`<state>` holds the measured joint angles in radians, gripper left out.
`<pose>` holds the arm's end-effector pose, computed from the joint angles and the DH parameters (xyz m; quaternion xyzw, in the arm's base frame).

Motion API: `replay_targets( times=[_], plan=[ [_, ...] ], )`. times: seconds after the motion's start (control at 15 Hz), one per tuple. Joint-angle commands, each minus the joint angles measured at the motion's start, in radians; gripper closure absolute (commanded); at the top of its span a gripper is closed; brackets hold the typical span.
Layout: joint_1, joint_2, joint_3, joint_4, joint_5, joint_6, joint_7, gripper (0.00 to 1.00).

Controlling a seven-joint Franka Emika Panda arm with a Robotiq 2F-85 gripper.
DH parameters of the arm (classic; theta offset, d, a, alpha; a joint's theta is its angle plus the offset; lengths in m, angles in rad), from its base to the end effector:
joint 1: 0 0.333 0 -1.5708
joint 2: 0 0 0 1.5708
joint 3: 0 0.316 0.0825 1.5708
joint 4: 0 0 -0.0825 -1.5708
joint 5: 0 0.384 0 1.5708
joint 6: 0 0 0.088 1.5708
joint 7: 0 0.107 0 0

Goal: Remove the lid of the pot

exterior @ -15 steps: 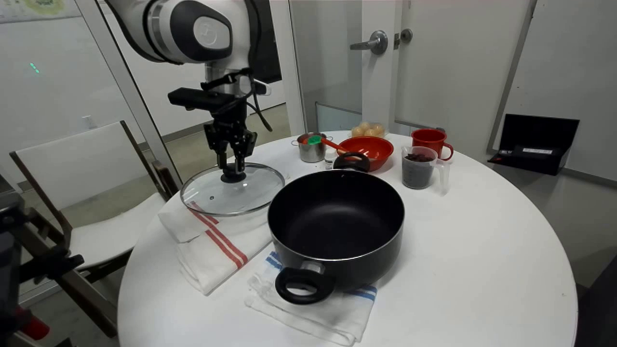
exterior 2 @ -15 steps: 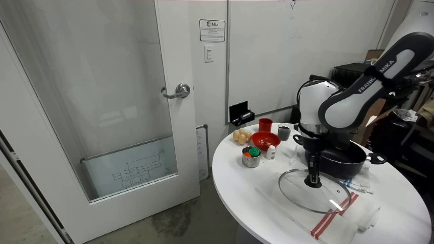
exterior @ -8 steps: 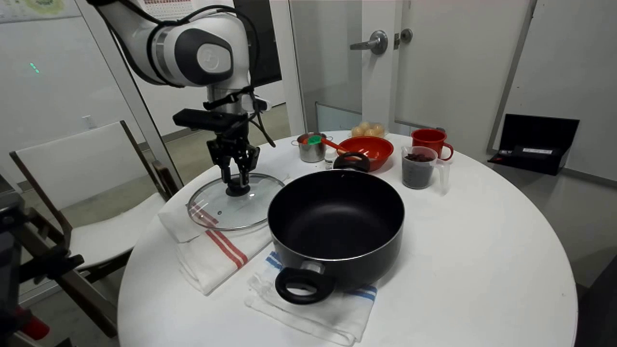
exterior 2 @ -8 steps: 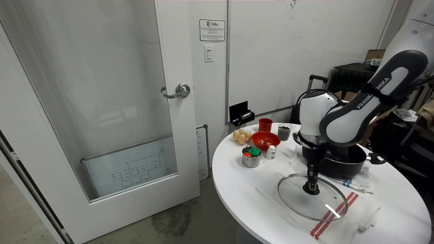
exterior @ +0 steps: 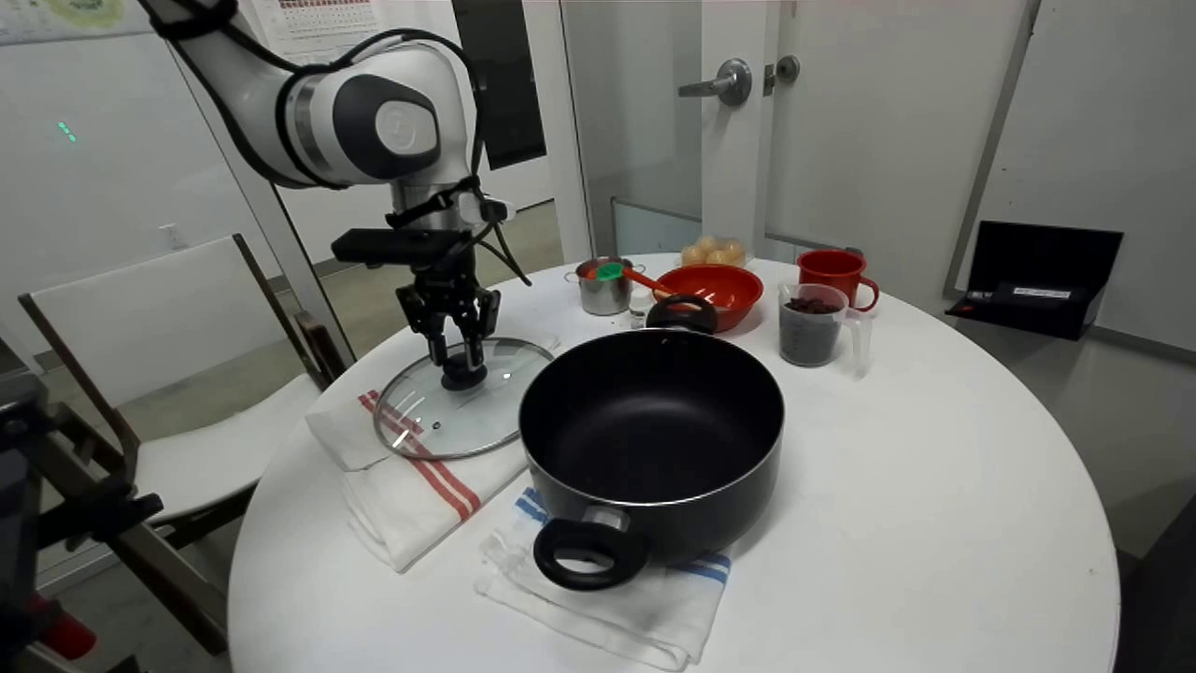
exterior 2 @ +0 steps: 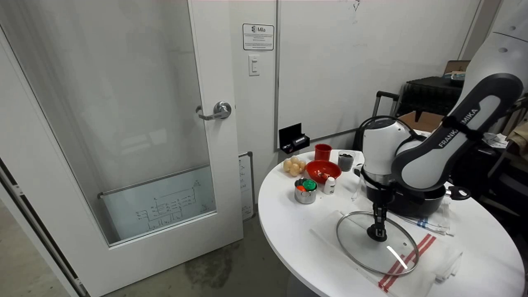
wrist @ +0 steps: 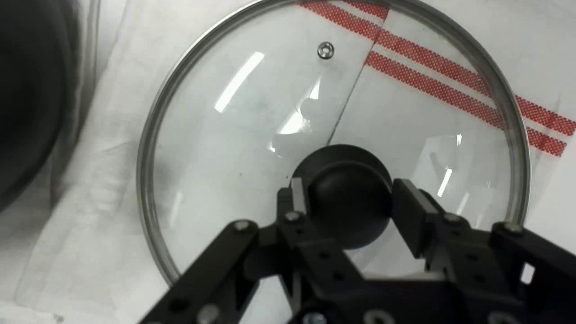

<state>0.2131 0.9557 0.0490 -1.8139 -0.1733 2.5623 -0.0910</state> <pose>0.5654 0.1557 -0.0020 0.9648 0.2419 -0.0995 0.0274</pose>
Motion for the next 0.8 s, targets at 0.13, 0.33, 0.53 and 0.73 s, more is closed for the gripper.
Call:
replay_targets(
  times=[0.13, 0.33, 0.53, 0.73],
  plan=[
    [0.016, -0.015, -0.007, -0.018, -0.015, 0.041, 0.029, 0.18],
    [0.018, -0.052, -0.007, -0.054, -0.012, 0.065, 0.037, 0.01],
    [0.022, -0.104, -0.004, -0.102, -0.01, 0.072, 0.05, 0.0],
    [0.027, -0.16, 0.001, -0.156, -0.01, 0.079, 0.061, 0.0]
  ],
)
